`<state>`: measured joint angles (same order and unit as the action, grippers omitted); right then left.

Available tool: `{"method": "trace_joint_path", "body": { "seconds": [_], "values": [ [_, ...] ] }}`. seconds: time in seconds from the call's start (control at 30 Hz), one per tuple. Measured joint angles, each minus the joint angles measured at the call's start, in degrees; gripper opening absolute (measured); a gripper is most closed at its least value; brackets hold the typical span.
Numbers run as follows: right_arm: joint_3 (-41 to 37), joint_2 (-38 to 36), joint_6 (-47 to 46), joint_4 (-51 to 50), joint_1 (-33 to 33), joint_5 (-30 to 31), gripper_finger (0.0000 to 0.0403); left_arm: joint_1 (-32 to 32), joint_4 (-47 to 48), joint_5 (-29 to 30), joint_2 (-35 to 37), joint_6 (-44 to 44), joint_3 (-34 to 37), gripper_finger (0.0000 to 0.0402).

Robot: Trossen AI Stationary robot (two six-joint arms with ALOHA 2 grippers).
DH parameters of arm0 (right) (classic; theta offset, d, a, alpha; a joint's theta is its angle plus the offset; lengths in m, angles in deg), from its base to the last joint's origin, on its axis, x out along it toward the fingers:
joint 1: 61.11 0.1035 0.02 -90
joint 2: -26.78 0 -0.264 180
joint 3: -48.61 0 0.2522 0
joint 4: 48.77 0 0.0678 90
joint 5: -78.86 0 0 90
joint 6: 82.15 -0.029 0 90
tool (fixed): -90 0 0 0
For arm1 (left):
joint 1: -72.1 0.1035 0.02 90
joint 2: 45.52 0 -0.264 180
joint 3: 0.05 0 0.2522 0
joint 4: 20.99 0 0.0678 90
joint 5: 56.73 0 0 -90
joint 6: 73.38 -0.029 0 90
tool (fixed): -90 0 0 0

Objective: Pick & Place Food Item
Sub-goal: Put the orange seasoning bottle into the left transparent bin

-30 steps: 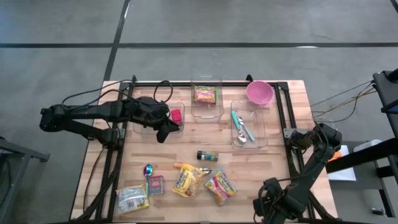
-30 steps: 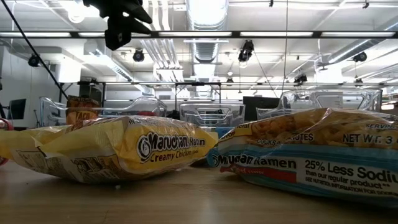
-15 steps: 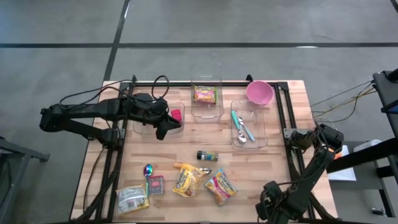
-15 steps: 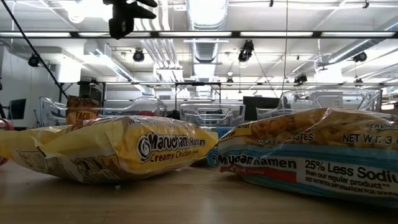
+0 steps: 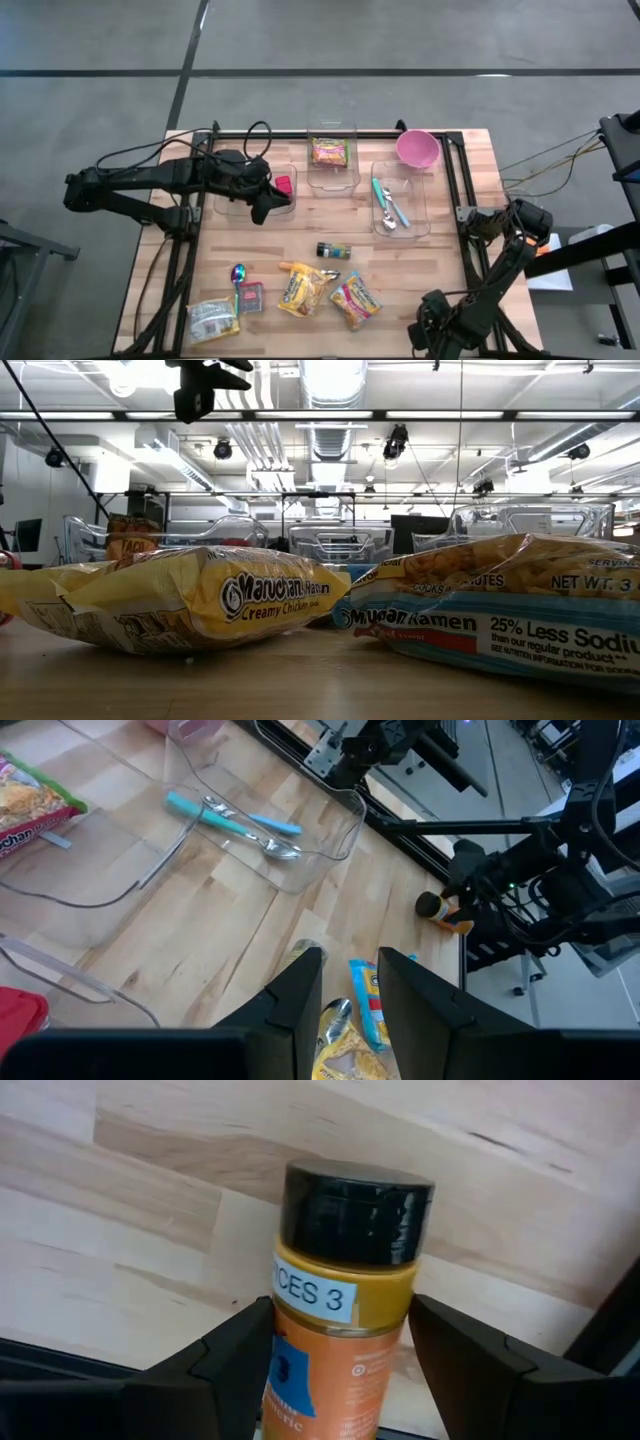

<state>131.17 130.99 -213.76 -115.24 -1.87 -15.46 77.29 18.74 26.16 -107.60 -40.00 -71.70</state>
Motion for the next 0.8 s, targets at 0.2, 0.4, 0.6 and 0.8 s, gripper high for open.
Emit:
{"method": "trace_joint_path", "body": {
  "seconds": [0.2,0.4,0.6,0.8],
  "values": [
    [-3.0,-0.3,0.7,4.4,0.0,0.2,0.0227,0.0,0.0,0.0,0.0,0.1,0.0,0.0109],
    [-5.7,-0.3,2.0,9.1,-0.3,1.3,0.0227,0.0,0.0,0.0,0.0,0.1,0.0,0.0109],
    [-7.3,-0.3,3.0,11.6,-0.3,1.5,0.0208,0.0,0.0,0.0,0.0,0.1,0.0,0.0109],
    [-7.4,-0.2,4.1,11.5,-0.3,1.5,0.013,0.0,0.0,0.0,0.0,0.1,0.0,0.0109]
  ]
}}
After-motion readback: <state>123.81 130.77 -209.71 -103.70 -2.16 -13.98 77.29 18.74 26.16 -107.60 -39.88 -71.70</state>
